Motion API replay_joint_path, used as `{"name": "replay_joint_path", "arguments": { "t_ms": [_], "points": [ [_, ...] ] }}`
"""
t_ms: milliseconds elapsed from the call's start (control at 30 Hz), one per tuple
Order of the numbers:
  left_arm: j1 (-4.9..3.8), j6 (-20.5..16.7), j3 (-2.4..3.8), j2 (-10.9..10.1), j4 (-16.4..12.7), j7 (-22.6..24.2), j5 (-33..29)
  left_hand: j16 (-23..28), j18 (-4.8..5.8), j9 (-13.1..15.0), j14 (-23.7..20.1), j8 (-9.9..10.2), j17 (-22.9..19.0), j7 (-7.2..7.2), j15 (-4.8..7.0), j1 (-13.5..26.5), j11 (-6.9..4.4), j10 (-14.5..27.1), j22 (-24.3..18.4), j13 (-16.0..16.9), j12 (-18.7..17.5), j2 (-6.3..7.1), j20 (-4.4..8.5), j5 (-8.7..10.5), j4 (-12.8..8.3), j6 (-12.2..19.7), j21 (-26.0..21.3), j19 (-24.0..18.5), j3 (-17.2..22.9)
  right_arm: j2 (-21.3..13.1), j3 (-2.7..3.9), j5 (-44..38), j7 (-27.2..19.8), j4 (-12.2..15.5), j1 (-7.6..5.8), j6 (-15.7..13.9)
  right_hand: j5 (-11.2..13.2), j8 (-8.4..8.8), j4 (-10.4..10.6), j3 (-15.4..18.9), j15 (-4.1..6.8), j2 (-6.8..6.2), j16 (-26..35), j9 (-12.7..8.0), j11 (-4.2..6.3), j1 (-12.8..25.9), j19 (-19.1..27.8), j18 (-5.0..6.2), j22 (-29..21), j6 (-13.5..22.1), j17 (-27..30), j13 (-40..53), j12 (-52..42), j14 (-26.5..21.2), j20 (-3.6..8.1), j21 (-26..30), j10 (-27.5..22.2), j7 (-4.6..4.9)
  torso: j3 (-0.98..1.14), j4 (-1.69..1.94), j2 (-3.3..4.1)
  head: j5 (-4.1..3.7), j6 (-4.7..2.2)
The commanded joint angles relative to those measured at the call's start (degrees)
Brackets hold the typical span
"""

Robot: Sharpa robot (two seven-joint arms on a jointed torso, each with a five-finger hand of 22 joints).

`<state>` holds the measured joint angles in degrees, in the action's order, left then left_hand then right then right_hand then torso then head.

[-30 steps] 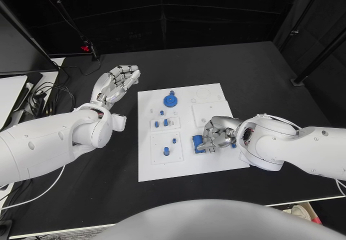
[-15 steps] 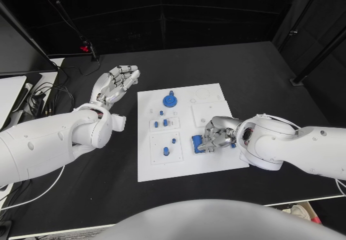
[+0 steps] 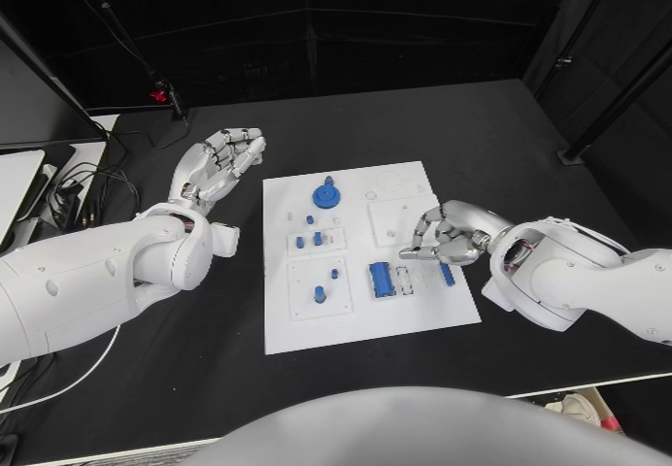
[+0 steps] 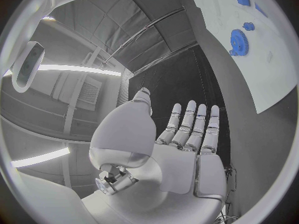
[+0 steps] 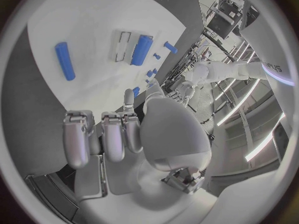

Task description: Assemble the parts on the task board

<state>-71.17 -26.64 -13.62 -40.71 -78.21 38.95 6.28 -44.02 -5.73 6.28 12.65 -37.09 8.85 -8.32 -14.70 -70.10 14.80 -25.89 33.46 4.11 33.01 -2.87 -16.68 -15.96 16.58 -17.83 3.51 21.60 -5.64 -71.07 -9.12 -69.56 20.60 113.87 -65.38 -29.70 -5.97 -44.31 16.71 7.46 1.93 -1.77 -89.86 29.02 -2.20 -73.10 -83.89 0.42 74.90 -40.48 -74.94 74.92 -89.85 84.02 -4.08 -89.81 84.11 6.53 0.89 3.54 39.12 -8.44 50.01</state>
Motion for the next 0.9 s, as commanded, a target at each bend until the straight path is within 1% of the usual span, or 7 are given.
{"name": "replay_joint_path", "arguments": {
  "t_ms": [33, 133, 233, 500, 567, 667, 900],
  "points": [
    [-0.08, 0.3, 0.06, 0.1, 0.0, 3.8, 0.0, 0.0, 0.7, -0.1, -0.5, -0.4, 0.0, -8.61, 0.04, 0.1, 0.03, 0.5, -0.1, -0.1, 0.1, -0.56, -0.02, -0.16, 0.1, 0.6, 0.2, -0.1, -0.4, -1.7, -0.01, 3.6, -6.7, 0.5, -0.05, -5.9, -1.9, 0.85, 0.1, 0.5, -0.62, 0.26, -0.1, -0.9, -0.76, 1.2, -5.9, -0.35, 15.0, 0.8, -15.1, 15.1, -0.1, 6.0, -0.68, 0.0, 5.9, 0.27, -0.03, 0.01, 0.06, -0.49, -0.01],
    [-0.08, 0.2, 0.06, 0.2, 0.0, 3.8, 0.0, 0.0, 0.7, -0.1, -0.5, -0.4, 0.0, -8.61, 0.04, 0.1, 0.03, 0.5, -0.1, -0.1, 0.1, -0.56, -0.02, -0.16, 0.1, 0.6, 0.2, -0.1, -0.4, -3.8, -0.03, 2.5, -4.1, 0.7, -0.03, -3.9, -3.3, 1.47, 0.2, 0.9, -0.97, 0.33, -0.1, -1.7, -1.17, 3.0, -5.9, -0.33, 15.0, 1.6, -15.1, 15.1, -0.1, 6.0, -1.07, 0.1, 5.9, 0.72, -0.04, 0.09, 0.11, -1.13, -0.01],
    [-0.08, 0.2, 0.06, 0.2, 0.0, 3.8, 0.0, 0.0, 0.7, -0.1, -0.5, -0.4, 0.0, -8.61, 0.04, 0.1, 0.03, 0.5, -0.1, -0.1, 0.1, -0.56, -0.02, -0.16, 0.1, 0.6, 0.2, -0.1, -0.4, -5.3, -0.05, 0.2, -0.2, 0.7, -0.02, -1.2, -4.2, 1.77, 0.2, 1.0, -1.22, 0.63, -0.1, -2.2, -1.43, 4.1, -5.8, -0.28, 14.9, 2.4, -15.1, 15.1, -0.1, 6.0, -1.33, 0.3, 5.9, 0.99, -0.01, -0.03, 0.07, -1.5, -0.01],
    [-0.07, 0.2, 0.06, 0.2, 0.2, 3.8, 0.0, 0.0, 0.7, -0.1, -0.5, -0.4, 0.0, -8.61, 0.04, 0.1, 0.03, 0.5, -0.1, -0.1, 0.1, -0.56, -0.02, -0.16, 0.1, 0.6, 0.2, -0.1, -0.4, -7.0, -0.15, -5.5, 9.4, 0.5, 0.06, 5.9, -3.4, 1.87, 0.0, 0.7, -1.42, 0.76, -0.1, -2.7, -1.64, 3.6, -5.8, -0.29, 14.9, 2.5, -15.1, 15.1, -0.1, 6.0, -1.56, 0.2, 5.9, 1.2, 0.01, -0.13, 0.02, -2.42, -0.01],
    [-0.07, 0.3, 0.06, 0.3, 0.2, 3.8, 0.0, 0.0, 0.7, -0.1, -0.5, -0.4, 0.0, -8.61, 0.04, 0.1, 0.03, 0.5, -0.1, -0.1, 0.1, -0.56, -0.02, -0.16, 0.1, 0.6, 0.2, -0.1, -0.4, -6.9, -0.19, -6.8, 11.2, 0.5, 0.09, 7.7, -3.2, 1.85, 0.0, 0.6, -1.48, 0.7, -0.1, -2.9, -1.68, 3.2, -5.8, -0.28, 14.9, 2.4, -15.1, 15.1, -0.1, 6.0, -1.62, 0.3, 5.9, 1.23, 0.07, 0.01, 0.04, -2.7, -0.01],
    [-0.06, 0.3, 0.06, 0.3, 0.2, 3.8, 0.0, 0.0, 0.7, -0.1, -0.5, -0.4, 0.0, -8.61, 0.04, 0.1, 0.03, 0.5, -0.1, -0.1, 0.1, -0.56, -0.02, -0.16, 0.1, 0.6, 0.2, -0.1, -0.4, -6.6, -0.28, -8.1, 13.3, 0.3, 0.16, 10.3, -3.1, 1.8, 0.0, 0.6, -1.5, 0.56, -0.1, -3.0, -1.69, 3.1, -5.8, -0.27, 14.9, 2.3, -15.1, 15.1, -0.1, 6.0, -1.67, 0.3, 5.9, 1.23, 0.06, 0.12, 0.03, -2.9, -0.01],
    [-0.05, 0.3, 0.06, 0.2, 0.2, 3.9, 0.0, 0.0, 0.7, -0.1, -0.5, -0.4, 0.0, -8.61, 0.04, 0.1, 0.03, 0.5, -0.1, -0.1, 0.1, -0.56, -0.02, -0.16, 0.1, 0.6, 0.2, -0.1, -0.4, -6.0, -0.51, -9.2, 15.7, 0.1, 0.28, 13.5, -2.9, 1.67, 0.1, 0.7, -1.54, 0.37, -0.1, -3.2, -1.69, 3.2, -5.8, -0.3, 14.9, 1.9, -15.1, 15.1, -0.1, 6.0, -1.73, 0.2, 5.9, 1.2, 0.05, 0.08, 0.05, -2.8, -0.01]
  ]
}}
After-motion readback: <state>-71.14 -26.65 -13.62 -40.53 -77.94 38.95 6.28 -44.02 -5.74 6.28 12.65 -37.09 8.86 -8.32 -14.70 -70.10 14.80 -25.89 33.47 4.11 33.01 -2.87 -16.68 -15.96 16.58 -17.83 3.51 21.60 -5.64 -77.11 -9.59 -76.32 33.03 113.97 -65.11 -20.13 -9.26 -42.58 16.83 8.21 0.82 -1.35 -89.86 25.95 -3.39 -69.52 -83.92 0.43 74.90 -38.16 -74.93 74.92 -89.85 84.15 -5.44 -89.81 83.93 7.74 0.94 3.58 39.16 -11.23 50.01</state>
